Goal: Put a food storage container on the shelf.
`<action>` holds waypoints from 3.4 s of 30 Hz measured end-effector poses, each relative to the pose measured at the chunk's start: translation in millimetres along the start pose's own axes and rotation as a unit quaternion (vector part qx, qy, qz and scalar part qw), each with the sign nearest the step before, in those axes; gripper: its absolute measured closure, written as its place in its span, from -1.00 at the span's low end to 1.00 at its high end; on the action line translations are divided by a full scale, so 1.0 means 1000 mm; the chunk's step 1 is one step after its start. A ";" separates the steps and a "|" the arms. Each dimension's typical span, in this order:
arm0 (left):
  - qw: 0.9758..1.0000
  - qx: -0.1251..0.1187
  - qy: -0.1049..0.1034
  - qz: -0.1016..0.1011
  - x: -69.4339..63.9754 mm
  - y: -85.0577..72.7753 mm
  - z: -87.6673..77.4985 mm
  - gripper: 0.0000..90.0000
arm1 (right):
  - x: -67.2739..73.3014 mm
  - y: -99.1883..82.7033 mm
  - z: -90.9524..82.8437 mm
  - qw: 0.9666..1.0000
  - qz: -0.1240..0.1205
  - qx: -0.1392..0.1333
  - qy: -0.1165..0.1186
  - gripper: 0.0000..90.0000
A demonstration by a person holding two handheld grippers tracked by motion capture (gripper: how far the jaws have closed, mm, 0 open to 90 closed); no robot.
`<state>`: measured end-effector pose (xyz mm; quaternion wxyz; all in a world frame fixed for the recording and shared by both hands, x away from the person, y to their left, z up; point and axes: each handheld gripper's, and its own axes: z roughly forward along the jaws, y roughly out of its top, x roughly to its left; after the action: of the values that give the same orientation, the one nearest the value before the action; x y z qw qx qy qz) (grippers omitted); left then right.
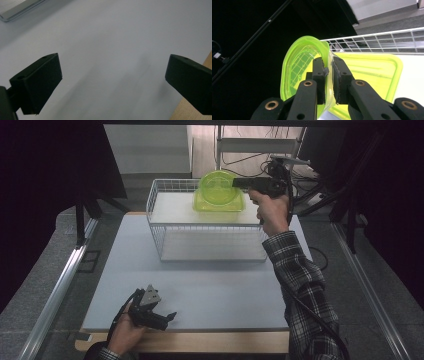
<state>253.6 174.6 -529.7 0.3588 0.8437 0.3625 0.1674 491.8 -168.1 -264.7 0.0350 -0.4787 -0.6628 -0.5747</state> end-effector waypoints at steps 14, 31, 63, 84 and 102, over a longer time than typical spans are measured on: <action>1.000 0.003 -0.001 0.003 -0.001 0.000 0.001 -0.99 | 0.001 0.000 0.012 0.998 -0.005 -0.016 -0.053 0.72; 1.000 0.007 0.001 0.007 -0.001 0.000 0.001 -0.98 | 0.000 0.000 0.014 0.995 -0.035 -0.015 -0.097 0.33; 1.000 0.011 0.002 0.010 -0.002 0.000 0.002 -0.98 | 0.007 -0.023 -0.003 0.990 -0.127 0.016 -0.063 -0.62; 1.000 0.011 0.003 0.010 -0.002 0.000 0.002 -0.98 | 0.007 -0.050 -0.015 0.980 -0.186 0.028 -0.061 -0.86; 1.000 0.010 0.003 0.009 -0.002 0.000 0.002 -0.98 | 0.009 -0.078 -0.025 0.971 -0.225 0.036 -0.065 -0.91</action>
<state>253.4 172.1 -531.3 0.3482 0.8497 0.3578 0.1696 421.8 -173.3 -307.3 -0.1216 -0.3519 -0.7746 -0.5112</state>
